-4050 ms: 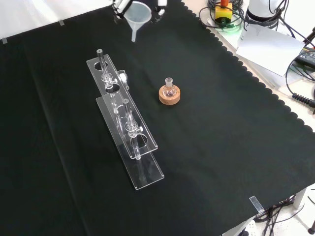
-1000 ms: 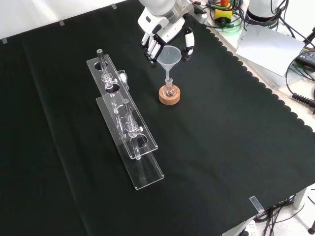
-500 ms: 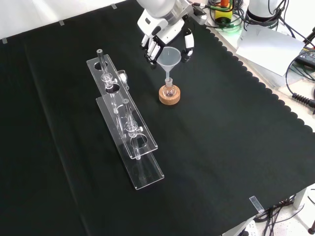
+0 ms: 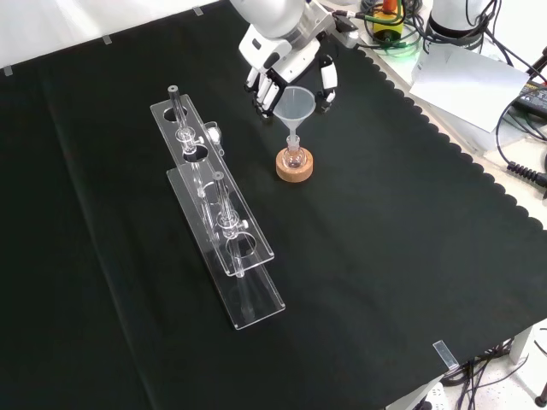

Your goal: Place the funnel on the round-bottom flask.

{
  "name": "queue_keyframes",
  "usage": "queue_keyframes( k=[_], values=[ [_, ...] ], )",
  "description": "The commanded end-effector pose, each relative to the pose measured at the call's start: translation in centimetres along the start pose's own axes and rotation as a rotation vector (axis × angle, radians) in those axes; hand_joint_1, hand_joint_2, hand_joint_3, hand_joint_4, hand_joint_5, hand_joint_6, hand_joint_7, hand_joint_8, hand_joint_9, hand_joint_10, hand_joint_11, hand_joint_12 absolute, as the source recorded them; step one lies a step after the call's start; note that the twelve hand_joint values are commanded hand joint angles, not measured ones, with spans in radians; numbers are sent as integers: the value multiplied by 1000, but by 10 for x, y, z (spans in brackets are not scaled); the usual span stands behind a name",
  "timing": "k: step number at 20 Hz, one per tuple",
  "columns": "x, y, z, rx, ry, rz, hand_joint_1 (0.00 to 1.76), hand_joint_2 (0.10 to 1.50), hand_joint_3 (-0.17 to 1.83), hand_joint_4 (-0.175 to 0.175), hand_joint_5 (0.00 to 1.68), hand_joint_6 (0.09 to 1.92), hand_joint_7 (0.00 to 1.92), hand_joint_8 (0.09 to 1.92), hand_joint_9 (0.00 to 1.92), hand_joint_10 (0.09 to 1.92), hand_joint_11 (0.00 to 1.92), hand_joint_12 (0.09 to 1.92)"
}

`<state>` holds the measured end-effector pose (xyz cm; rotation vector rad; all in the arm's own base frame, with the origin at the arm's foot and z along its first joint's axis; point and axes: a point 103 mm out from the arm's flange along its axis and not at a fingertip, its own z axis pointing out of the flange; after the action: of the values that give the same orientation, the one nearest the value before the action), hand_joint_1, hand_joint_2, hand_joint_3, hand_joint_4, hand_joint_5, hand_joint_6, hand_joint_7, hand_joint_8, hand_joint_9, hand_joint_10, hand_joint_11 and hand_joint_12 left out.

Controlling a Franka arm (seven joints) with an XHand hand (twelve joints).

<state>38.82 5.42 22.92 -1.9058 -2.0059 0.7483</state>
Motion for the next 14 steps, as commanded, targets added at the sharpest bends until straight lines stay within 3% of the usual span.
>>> queue_keyframes(
  k=[1,14],
  values=[
    [-3,7,9,9,10,1,903,692,783,-25,590,724,511,656,861,488,465,1321],
    [-7,12,17,6,35,-5,901,694,783,-25,589,728,507,659,856,491,465,1321]
  ],
)
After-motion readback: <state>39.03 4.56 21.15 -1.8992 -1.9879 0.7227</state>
